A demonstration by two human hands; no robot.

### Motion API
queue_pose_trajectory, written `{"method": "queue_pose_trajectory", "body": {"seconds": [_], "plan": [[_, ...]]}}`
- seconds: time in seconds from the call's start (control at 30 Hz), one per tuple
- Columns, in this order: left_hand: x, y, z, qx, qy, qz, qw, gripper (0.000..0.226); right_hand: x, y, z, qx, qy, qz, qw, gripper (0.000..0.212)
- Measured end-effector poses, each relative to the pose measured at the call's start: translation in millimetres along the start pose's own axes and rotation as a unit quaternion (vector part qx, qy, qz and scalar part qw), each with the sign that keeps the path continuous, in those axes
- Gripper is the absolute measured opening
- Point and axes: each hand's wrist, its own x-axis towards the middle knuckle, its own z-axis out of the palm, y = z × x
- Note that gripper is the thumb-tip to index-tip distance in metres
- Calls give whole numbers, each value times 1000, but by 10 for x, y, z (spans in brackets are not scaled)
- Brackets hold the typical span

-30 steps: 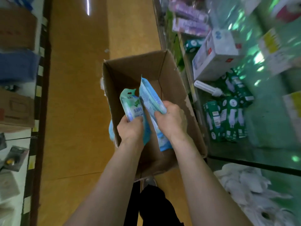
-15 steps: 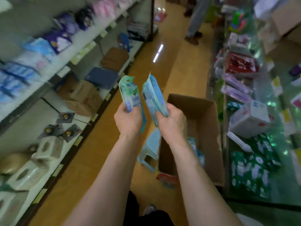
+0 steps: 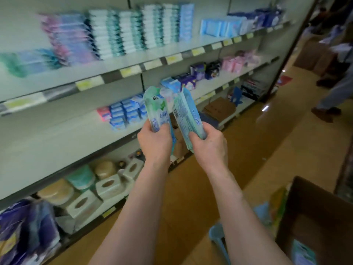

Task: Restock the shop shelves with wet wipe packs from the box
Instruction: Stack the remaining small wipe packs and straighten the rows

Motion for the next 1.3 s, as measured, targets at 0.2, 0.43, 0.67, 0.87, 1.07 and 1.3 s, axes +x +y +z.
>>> {"method": "queue_pose_trajectory", "body": {"seconds": [0.2,0.43,0.67,0.87,1.07,1.3], "plan": [[734,318,-712,-23,45,27,998,25,174,-680,866,28,-30,-46,998,12],[1487,616,-1416,-47,116,74,989,27,364,-1397,1700,45,-81,-91,991,10],[2127,859,-1669,-82,170,90,978,26,791,-1849,2324,98,-131,-133,978,18],[2797,1034,-1593,-88,220,85,968,24,1458,-2055,2782,94,-178,-184,962,10],[3382,1210,-1527,-208,248,13,946,12,2113,-2305,3200,69,-222,-232,945,11],[3902,1230,-1655,-344,133,31,929,57,2469,-2550,3661,38,-220,-391,893,40]]}}
